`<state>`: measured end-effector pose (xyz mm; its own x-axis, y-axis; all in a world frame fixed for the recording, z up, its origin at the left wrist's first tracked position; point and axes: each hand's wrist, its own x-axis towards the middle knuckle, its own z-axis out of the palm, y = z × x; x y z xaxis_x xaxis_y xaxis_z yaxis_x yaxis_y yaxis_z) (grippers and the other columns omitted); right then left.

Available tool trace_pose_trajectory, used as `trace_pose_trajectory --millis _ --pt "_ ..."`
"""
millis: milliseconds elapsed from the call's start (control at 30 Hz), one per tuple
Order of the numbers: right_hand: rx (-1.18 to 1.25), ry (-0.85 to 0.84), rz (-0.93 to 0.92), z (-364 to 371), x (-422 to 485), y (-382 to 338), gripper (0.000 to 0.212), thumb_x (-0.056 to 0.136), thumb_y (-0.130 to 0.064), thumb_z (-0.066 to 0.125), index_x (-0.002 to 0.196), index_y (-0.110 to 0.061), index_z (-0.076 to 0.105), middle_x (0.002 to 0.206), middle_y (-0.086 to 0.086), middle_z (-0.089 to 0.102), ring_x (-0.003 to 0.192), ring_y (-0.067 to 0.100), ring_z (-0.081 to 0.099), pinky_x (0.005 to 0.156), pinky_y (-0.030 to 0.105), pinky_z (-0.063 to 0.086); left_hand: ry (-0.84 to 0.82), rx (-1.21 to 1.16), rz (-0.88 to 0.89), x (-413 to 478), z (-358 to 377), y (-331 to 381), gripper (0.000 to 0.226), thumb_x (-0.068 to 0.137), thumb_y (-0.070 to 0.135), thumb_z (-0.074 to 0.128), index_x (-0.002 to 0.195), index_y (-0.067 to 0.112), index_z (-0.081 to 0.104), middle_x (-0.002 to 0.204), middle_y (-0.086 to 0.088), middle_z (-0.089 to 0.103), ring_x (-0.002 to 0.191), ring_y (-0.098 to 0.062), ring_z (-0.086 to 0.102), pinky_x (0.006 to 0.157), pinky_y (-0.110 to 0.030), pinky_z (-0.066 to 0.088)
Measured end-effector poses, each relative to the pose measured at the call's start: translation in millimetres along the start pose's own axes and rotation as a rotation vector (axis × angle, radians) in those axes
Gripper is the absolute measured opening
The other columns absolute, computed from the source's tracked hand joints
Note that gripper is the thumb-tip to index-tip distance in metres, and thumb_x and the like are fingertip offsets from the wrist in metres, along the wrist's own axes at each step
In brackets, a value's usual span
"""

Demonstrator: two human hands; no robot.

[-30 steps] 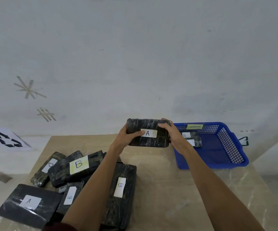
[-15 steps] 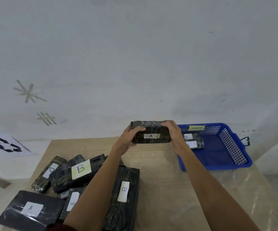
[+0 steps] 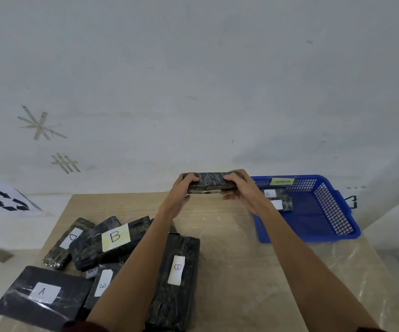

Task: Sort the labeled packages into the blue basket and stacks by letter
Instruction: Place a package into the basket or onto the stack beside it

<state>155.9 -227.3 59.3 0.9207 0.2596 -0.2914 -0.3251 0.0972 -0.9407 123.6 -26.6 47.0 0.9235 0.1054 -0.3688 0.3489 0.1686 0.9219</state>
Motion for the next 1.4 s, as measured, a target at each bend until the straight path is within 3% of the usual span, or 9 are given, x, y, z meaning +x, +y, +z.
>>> trace_pose_trajectory --millis 100,233,367,500,667,933,1167,1300,1400 --pt "0.012 0.007 -0.067 -2 0 7 0.028 0.09 -0.013 0.073 0.111 -0.009 0.055 0.097 0.019 0.065 0.078 0.031 0.068 0.074 0.041 0.059 -0.044 0.075 -0.023 3 -3 -1 0.022 0.093 0.032 0.067 0.109 0.022 0.057 0.113 0.0 0.058 0.11 -0.015 0.056 0.109 -0.039 0.038" --pt "-0.041 0.095 -0.149 4 -5 14 0.036 0.086 -0.012 0.078 0.116 -0.008 0.057 0.103 0.02 0.067 0.08 0.027 0.068 0.069 0.029 0.059 -0.004 0.139 0.063 5 -2 -6 0.058 0.071 0.043 0.085 0.119 0.024 0.06 0.115 -0.001 0.062 0.109 -0.019 0.06 0.093 -0.034 0.047" --pt "-0.061 0.171 -0.192 6 -3 22 0.037 0.087 -0.01 0.076 0.117 -0.006 0.056 0.107 0.027 0.067 0.074 0.023 0.069 0.07 0.03 0.06 0.048 0.233 0.157 5 2 -10 0.05 0.079 0.039 0.083 0.121 0.024 0.06 0.122 -0.002 0.06 0.111 -0.02 0.058 0.084 -0.031 0.046" --pt "-0.077 0.134 -0.204 4 -3 17 0.039 0.087 -0.012 0.077 0.119 -0.007 0.055 0.101 0.023 0.068 0.072 0.023 0.068 0.073 0.031 0.06 0.018 0.253 0.149 4 -1 -6 0.067 0.061 0.06 0.083 0.118 0.034 0.061 0.131 -0.002 0.057 0.121 -0.023 0.055 0.096 -0.037 0.048" --pt "-0.09 0.148 -0.233 6 0 11 0.037 0.088 -0.011 0.076 0.118 -0.008 0.056 0.103 0.017 0.069 0.076 0.021 0.07 0.083 0.042 0.061 0.044 0.28 0.2 7 -1 1 0.049 0.08 0.043 0.082 0.123 0.031 0.059 0.134 0.001 0.054 0.122 -0.02 0.053 0.092 -0.032 0.043" --pt "-0.116 0.124 -0.241 7 2 2 0.037 0.087 -0.009 0.075 0.119 -0.01 0.055 0.117 0.019 0.064 0.089 0.021 0.07 0.077 0.033 0.061 0.036 0.262 0.248 4 -2 8 0.055 0.075 0.047 0.082 0.124 0.036 0.058 0.131 -0.003 0.057 0.119 -0.021 0.057 0.087 -0.028 0.047" --pt "0.12 0.036 0.025 5 3 -6 0.062 0.093 -0.034 0.07 0.142 -0.013 0.038 0.133 0.013 0.052 0.107 0.026 0.066 0.076 0.045 0.061 -0.003 0.325 0.253 0 -6 11 0.085 0.078 0.04 0.085 0.148 0.035 0.038 0.147 0.01 0.035 0.131 -0.013 0.035 0.103 -0.036 0.037" --pt "0.127 0.078 0.072 3 4 -7 0.064 0.095 -0.02 0.068 0.149 -0.013 0.033 0.134 0.014 0.051 0.1 0.026 0.066 0.061 0.04 0.062 -0.084 0.272 0.196 1 -7 13 0.112 0.061 0.051 0.09 0.153 0.044 0.026 0.157 0.006 0.032 0.141 -0.023 0.04 0.115 -0.05 0.039" --pt "0.074 0.063 0.036 -2 3 -6 0.071 0.094 -0.012 0.067 0.153 -0.021 0.027 0.125 0.012 0.057 0.092 0.025 0.067 0.055 0.039 0.059 -0.102 0.078 0.082 3 -3 19 0.1 0.082 0.042 0.08 0.158 0.035 0.014 0.152 -0.001 0.039 0.132 -0.024 0.05 0.11 -0.051 0.045"
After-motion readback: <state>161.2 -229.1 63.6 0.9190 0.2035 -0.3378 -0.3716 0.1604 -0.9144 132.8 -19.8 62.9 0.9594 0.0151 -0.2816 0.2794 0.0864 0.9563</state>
